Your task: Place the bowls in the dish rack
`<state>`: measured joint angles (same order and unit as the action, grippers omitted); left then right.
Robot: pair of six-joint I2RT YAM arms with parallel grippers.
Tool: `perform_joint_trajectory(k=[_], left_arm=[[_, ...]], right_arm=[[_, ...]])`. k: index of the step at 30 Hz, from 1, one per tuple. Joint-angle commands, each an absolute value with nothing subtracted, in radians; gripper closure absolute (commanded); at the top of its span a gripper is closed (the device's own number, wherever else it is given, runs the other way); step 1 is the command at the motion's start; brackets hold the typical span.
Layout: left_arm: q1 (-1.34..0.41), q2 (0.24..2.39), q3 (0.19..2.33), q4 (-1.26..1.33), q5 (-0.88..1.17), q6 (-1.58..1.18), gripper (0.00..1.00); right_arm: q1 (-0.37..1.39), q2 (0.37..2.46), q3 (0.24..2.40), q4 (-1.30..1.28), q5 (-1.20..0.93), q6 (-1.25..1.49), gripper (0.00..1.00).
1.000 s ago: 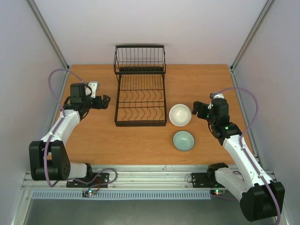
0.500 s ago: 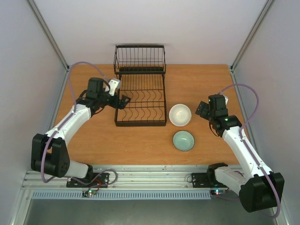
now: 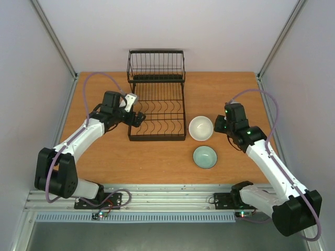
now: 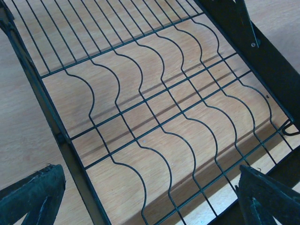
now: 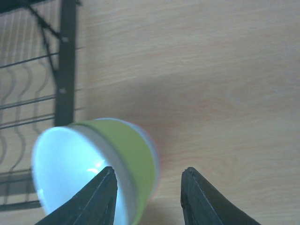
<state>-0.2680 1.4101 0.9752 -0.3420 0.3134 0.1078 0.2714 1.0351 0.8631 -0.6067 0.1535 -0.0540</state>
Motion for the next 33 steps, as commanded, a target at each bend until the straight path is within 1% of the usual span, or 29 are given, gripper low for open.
perform_joint_trajectory(k=[1, 3, 5, 12, 14, 18, 23, 31, 32, 33], left_arm=[[-0.266, 1.403, 0.971, -0.320, 0.277, 0.126, 0.01], [-0.266, 1.414, 0.974, -0.321, 0.276, 0.125, 0.01], [-0.265, 1.424, 0.976, -0.322, 0.275, 0.123, 0.01], [-0.265, 1.433, 0.970, -0.322, 0.265, 0.128, 0.01], [-0.266, 1.434, 0.969, -0.322, 0.266, 0.129, 0.01], [-0.265, 1.438, 0.966, -0.320, 0.265, 0.130, 0.01], [-0.265, 1.448, 0.966, -0.319, 0.264, 0.130, 0.01], [-0.266, 1.448, 0.966, -0.319, 0.264, 0.132, 0.01], [-0.266, 1.448, 0.965, -0.318, 0.263, 0.132, 0.00], [-0.265, 1.446, 0.965, -0.317, 0.262, 0.133, 0.01]], right_arm=[[0.383, 1.082, 0.968, -0.667, 0.163, -0.109, 0.60], [0.429, 1.137, 1.012, -0.699, 0.204, -0.114, 0.58], [0.457, 1.185, 1.033, -0.711, 0.252, -0.114, 0.59], [0.463, 1.295, 1.078, -0.748, 0.314, -0.102, 0.72], [0.465, 1.308, 1.083, -0.758, 0.351, -0.101, 0.74], [0.469, 1.319, 1.083, -0.759, 0.359, -0.098, 0.76], [0.476, 1.336, 1.087, -0.768, 0.378, -0.095, 0.83], [0.483, 1.363, 1.092, -0.776, 0.394, -0.095, 0.84], [0.485, 1.367, 1.092, -0.776, 0.396, -0.095, 0.85], [0.486, 1.371, 1.092, -0.777, 0.399, -0.095, 0.89]])
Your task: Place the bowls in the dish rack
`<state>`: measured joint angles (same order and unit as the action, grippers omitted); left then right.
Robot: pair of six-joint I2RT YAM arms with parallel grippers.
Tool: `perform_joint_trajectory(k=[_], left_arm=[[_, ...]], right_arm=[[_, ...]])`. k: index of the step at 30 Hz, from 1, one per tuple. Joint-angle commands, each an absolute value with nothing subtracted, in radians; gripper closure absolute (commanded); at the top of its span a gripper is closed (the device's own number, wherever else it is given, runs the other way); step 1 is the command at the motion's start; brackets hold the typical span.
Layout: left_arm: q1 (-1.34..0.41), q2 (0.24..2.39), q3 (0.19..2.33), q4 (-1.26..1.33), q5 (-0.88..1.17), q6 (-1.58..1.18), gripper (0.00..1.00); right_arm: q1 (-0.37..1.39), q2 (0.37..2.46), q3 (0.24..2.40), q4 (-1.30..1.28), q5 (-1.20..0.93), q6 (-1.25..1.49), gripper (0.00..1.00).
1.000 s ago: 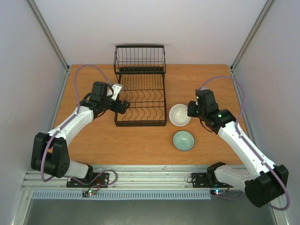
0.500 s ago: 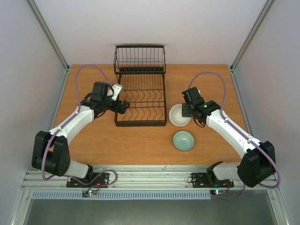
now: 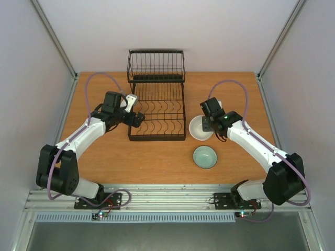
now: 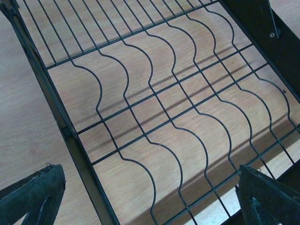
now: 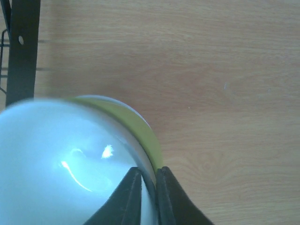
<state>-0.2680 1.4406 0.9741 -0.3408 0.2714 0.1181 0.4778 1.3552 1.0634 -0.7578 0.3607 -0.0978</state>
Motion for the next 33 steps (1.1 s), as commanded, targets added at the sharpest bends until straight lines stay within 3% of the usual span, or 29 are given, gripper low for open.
perform_joint_trajectory(k=[1, 3, 26, 33], left_arm=[[-0.265, 1.446, 0.964, -0.317, 0.261, 0.132, 0.01], [-0.265, 1.446, 0.962, -0.316, 0.260, 0.134, 0.01], [-0.265, 1.419, 0.973, -0.327, 0.298, 0.119, 0.01], [-0.266, 1.428, 1.055, -0.397, 0.420, 0.061, 0.01]], right_arm=[[0.487, 1.373, 1.094, -0.778, 0.402, -0.094, 0.93], [0.493, 1.376, 1.096, -0.781, 0.412, -0.092, 0.99], [0.638, 1.265, 1.258, -0.861, 0.514, -0.125, 0.99], [0.694, 1.337, 1.343, -0.822, 0.520, -0.153, 0.99]])
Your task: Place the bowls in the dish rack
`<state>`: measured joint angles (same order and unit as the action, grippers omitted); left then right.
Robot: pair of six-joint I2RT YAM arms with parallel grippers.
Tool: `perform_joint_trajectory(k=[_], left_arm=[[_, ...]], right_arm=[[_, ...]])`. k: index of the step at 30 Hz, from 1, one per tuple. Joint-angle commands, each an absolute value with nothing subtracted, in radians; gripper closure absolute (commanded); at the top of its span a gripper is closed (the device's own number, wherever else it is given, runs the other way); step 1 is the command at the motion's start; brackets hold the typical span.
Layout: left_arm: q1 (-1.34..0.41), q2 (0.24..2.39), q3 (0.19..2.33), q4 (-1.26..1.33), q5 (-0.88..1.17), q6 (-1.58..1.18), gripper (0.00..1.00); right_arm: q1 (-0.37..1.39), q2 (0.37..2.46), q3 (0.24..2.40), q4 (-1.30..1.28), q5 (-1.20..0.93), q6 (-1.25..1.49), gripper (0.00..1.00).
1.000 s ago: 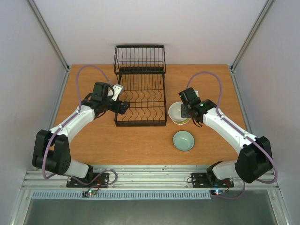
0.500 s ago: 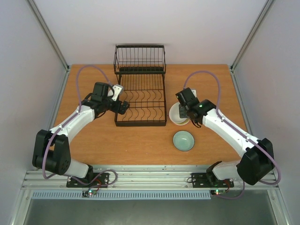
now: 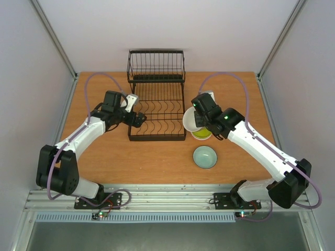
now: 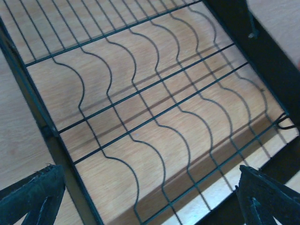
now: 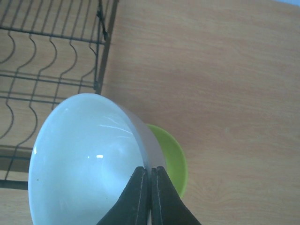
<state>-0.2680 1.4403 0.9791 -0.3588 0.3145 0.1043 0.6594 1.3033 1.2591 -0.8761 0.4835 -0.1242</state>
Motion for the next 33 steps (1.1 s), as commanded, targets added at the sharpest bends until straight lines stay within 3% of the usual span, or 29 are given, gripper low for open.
perform_joint_trajectory(k=[1, 11, 23, 33], left_arm=[[-0.267, 1.432, 1.071, -0.414, 0.466, 0.045, 0.01], [-0.268, 1.443, 1.167, -0.529, 0.679, -0.027, 0.01], [-0.270, 1.516, 1.201, -0.581, 0.605, -0.036, 0.01], [-0.269, 1.557, 1.193, -0.561, 0.571, -0.056, 0.11]], right_arm=[[0.705, 1.356, 1.362, -0.812, 0.518, -0.159, 0.99], [0.796, 1.624, 1.573, -0.751, 0.559, -0.209, 0.99], [0.872, 1.750, 1.724, -0.703, 0.550, -0.235, 0.99], [0.933, 1.782, 1.767, -0.684, 0.553, -0.241, 0.99]])
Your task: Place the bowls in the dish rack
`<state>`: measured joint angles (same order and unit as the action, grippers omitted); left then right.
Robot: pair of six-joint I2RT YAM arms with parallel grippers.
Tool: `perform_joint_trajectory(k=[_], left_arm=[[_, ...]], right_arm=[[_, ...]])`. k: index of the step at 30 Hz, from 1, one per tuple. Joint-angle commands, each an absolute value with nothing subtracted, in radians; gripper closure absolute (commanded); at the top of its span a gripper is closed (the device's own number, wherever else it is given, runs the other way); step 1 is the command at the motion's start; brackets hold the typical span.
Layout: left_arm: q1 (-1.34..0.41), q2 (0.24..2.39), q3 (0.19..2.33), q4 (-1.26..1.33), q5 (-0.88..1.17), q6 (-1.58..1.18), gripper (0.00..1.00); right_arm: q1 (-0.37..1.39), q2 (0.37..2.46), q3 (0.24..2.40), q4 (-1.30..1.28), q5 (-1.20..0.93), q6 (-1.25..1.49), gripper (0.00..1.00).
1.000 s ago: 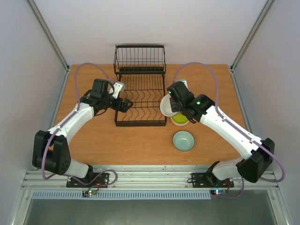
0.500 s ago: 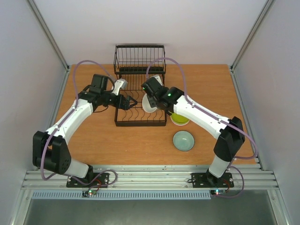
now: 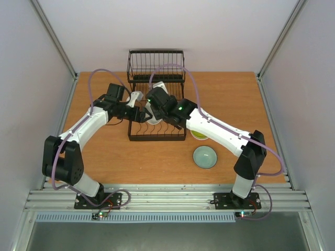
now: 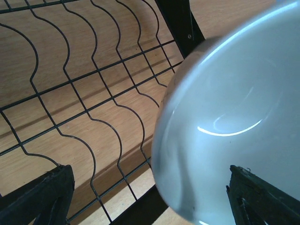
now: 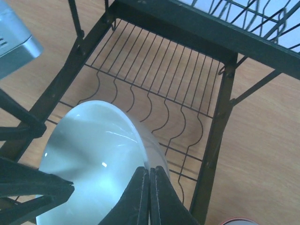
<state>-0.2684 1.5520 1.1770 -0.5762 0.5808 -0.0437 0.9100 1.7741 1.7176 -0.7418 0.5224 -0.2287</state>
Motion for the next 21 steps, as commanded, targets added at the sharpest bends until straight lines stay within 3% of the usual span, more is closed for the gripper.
perform_joint_trajectory(k=[1, 3, 5, 8, 9, 21], left_arm=[[-0.269, 1.560, 1.192, -0.558, 0.569, -0.056, 0.12], [-0.268, 1.561, 1.190, -0.556, 0.567, -0.057, 0.15], [-0.269, 1.566, 1.190, -0.554, 0.564, -0.055, 0.29], [-0.269, 1.573, 1.190, -0.555, 0.556, -0.055, 0.88], [-0.269, 1.577, 1.191, -0.557, 0.555, -0.057, 0.97], [-0.269, 1.575, 1.174, -0.547, 0.590, -0.037, 1.00]], right_arm=[[0.937, 1.783, 1.768, -0.682, 0.553, -0.242, 0.99], [0.947, 1.787, 1.770, -0.678, 0.548, -0.242, 0.99], [0.957, 1.791, 1.772, -0.675, 0.547, -0.240, 0.99], [0.968, 1.797, 1.770, -0.670, 0.548, -0.238, 0.99], [0.970, 1.800, 1.770, -0.669, 0.549, -0.238, 0.99], [0.985, 1.809, 1.769, -0.655, 0.553, -0.233, 0.99]])
